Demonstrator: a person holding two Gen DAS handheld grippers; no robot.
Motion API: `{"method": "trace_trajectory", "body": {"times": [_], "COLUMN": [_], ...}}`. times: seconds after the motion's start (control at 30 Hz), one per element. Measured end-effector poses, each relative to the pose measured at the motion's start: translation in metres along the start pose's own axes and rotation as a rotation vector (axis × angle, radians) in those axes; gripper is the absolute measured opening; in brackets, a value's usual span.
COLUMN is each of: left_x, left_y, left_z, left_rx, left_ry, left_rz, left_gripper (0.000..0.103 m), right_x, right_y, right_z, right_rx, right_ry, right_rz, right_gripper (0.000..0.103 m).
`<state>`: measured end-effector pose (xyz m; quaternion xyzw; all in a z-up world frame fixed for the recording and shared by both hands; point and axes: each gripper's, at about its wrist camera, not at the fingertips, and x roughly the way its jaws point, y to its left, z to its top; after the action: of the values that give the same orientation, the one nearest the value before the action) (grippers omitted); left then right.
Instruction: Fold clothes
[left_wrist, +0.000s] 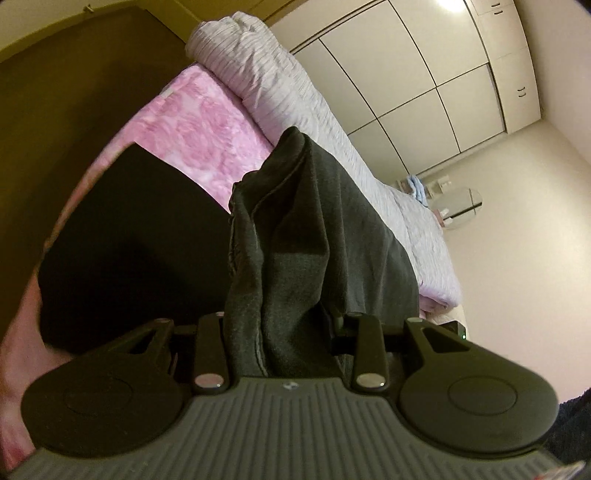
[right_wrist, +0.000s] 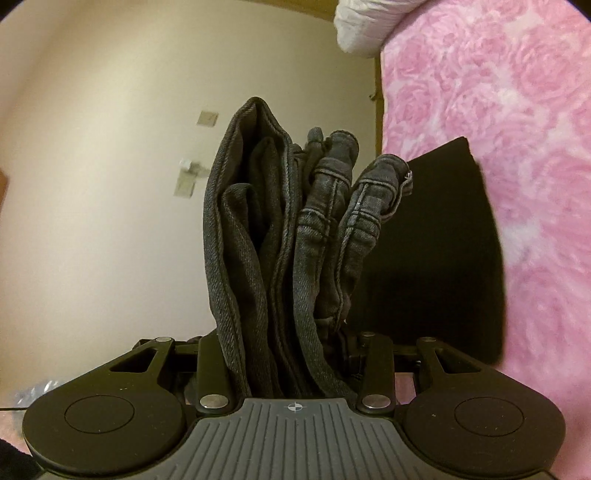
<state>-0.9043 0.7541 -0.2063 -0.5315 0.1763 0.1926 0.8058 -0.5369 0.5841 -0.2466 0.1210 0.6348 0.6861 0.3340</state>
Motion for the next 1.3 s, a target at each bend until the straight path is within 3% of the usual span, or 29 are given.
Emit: {"method": "trace_trajectory", "body": {"times": [0.17, 0.47, 0.6, 0.7, 0.83, 1.03, 1.07, 1.1, 1.17, 1.23, 1.3], "left_x": [0.024, 0.072, 0.086, 0.066, 0.020, -0.018, -0.016, -0.014, -0.013, -0.011, -0.003], "left_y": [0.053, 0.119, 0.137, 0.127, 0.117, 0.099, 0.100, 0.101, 0.107, 0.114, 0.124], "left_z": [0.032, 0.051, 0.056, 0.060, 0.053, -0.010, -0.017, -0.023, -0.024, -0.020, -0.014], "left_rx": [-0.003, 0.057, 0.083, 0.129, 0.089, 0.016, 0.012, 0.010, -0.002, -0.003, 0.049], "left_ry": [0.017, 0.026, 0.051, 0.036, -0.054, -0.113, -0.118, -0.126, -0.161, -0.191, -0.166], "left_rz": [-0.014, 0.011, 0.038, 0.110, 0.224, 0.215, 0.236, 0.255, 0.258, 0.242, 0.270], "left_gripper": [0.029, 0.030, 0.037, 0.036, 0.033, 0.035, 0.034, 0.032, 0.012, 0.005, 0.005], "right_x": [0.048, 0.093, 0.105, 0.096, 0.062, 0.047, 0.050, 0.053, 0.057, 0.052, 0.044], "right_y": [-0.029, -0.106, -0.127, -0.115, -0.093, -0.073, -0.073, -0.073, -0.073, -0.067, -0.064], "right_z": [0.025, 0.042, 0.038, 0.034, 0.028, -0.002, -0.005, -0.008, -0.015, -0.023, -0.037], "right_rx": [0.013, 0.035, 0.047, 0.020, -0.032, -0.124, -0.135, -0.136, -0.130, -0.142, -0.128], "right_ry": [-0.038, -0.110, -0.160, -0.164, -0.188, -0.128, -0.122, -0.122, -0.152, -0.193, -0.225], "right_rz": [-0.033, -0.055, -0.097, -0.160, -0.269, -0.355, -0.364, -0.367, -0.366, -0.363, -0.378], "right_gripper": [0.040, 0.041, 0.047, 0.061, 0.063, 0.062, 0.062, 0.038, 0.020, 0.016, 0.012]}}
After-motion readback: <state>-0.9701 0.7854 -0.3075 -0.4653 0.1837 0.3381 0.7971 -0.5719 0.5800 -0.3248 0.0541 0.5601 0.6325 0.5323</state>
